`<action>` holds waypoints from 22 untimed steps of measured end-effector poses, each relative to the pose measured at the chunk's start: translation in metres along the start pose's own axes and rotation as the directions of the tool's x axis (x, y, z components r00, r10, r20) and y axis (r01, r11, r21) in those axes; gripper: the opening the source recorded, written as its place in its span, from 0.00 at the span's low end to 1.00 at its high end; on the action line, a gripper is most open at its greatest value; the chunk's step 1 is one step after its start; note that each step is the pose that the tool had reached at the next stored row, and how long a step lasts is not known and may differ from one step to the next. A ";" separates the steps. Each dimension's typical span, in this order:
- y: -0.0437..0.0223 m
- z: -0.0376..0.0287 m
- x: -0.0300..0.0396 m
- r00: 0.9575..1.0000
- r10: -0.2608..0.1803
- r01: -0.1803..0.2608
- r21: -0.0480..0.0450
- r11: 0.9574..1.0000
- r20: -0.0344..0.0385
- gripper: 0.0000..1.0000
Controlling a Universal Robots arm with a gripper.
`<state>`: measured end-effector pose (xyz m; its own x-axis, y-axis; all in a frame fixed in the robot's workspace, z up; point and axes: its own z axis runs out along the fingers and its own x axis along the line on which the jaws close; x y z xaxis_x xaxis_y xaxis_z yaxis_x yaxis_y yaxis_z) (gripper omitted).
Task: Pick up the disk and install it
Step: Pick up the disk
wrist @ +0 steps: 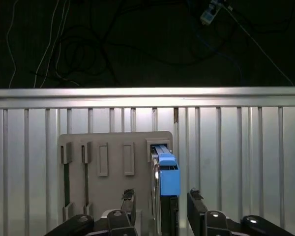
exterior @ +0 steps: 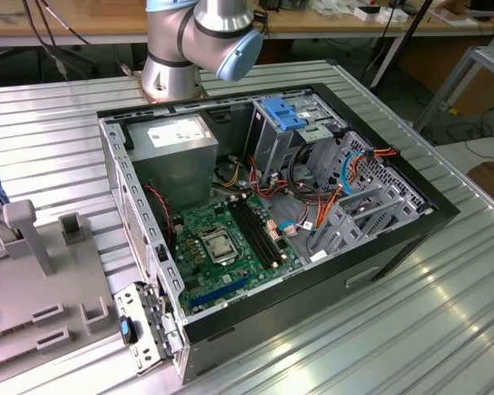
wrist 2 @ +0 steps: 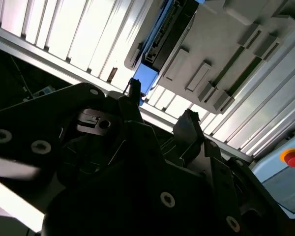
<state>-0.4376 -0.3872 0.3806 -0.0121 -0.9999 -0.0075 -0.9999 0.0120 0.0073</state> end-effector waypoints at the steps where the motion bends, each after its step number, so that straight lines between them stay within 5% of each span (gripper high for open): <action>1: 0.0012 0.0029 0.0000 1.000 0.000 0.000 0.002 1.000 0.000 0.55; 8: 0.0015 0.0227 -0.0013 1.000 -0.001 0.001 0.002 1.000 0.000 0.55; 22: 0.0011 0.0493 -0.0078 1.000 -0.001 0.001 0.003 1.000 0.000 0.55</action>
<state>-0.4390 -0.3790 0.3314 -0.0114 -0.9999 -0.0075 -0.9999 0.0114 0.0044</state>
